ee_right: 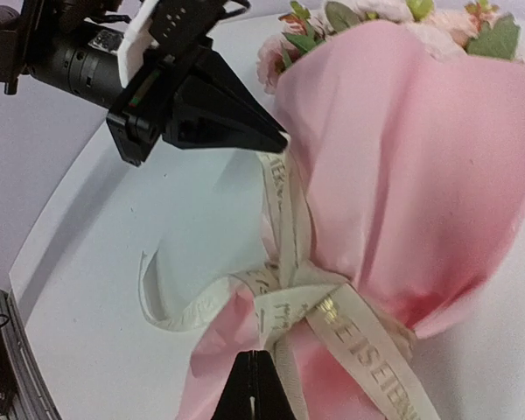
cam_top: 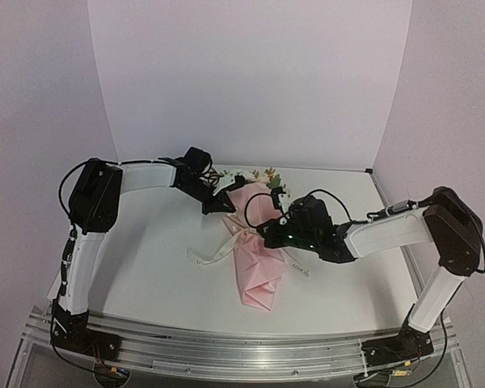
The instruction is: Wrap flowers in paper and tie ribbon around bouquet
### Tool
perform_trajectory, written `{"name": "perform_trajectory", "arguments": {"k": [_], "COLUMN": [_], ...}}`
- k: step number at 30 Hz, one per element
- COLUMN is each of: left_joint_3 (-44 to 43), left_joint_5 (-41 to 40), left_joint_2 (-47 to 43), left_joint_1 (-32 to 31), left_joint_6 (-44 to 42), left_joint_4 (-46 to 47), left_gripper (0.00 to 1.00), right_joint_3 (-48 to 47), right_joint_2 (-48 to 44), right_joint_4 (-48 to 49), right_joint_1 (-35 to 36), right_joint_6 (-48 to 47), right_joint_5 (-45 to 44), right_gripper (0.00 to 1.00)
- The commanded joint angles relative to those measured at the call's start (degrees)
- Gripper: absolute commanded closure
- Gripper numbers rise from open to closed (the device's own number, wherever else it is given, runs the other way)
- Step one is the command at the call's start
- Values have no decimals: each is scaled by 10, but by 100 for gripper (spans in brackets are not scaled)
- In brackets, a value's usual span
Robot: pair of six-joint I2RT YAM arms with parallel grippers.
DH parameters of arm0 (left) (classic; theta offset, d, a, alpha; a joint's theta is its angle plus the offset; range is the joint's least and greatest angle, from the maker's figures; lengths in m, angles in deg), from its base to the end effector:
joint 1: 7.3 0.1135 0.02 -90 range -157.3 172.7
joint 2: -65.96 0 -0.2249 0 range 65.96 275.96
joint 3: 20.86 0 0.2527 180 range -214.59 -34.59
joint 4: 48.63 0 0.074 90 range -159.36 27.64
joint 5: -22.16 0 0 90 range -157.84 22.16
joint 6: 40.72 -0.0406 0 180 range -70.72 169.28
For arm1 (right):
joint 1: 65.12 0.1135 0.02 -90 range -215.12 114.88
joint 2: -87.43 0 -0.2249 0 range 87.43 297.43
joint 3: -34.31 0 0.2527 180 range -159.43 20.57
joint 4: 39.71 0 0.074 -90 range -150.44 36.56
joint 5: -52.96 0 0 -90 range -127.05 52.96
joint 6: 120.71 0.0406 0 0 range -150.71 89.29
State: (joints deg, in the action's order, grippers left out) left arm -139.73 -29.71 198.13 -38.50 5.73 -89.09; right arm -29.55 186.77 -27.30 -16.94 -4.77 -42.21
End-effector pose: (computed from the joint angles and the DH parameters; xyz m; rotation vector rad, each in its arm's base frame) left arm 0.3972 -0.2699 0.1366 1.6408 1.7094 -0.7261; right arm 0.2478 0.2715 0.1439 -0.3352 2.0226 0.7425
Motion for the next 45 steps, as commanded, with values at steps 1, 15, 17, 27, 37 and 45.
{"name": "perform_trajectory", "arguments": {"k": [1, 15, 17, 27, 37, 45], "left_joint_3": [-1, 92, 101, 101, 109, 107], "left_joint_5": [-38, -81, -84, -118, -139, -142], "left_joint_2": [7, -29, -29, -22, -28, -27], "left_joint_1": [11, 36, 36, 59, 77, 89], "left_joint_6": [-22, -82, -78, -79, -87, -101], "left_joint_4": [27, 37, 38, 42, 53, 51], "left_gripper": [100, 100, 100, 100, 100, 100], "right_joint_3": [63, 166, 174, 224, 239, 266], "right_joint_2": [-63, -93, -91, -100, -104, -98], "right_joint_4": [31, 15, 14, -41, -77, -75], "right_joint_1": [4, 20, 20, 21, 46, 66], "right_joint_6": [87, 197, 210, 261, 298, 332], "right_joint_5": [-14, -52, -49, -20, -8, -2], "right_gripper": [100, 100, 100, 100, 100, 100]}}
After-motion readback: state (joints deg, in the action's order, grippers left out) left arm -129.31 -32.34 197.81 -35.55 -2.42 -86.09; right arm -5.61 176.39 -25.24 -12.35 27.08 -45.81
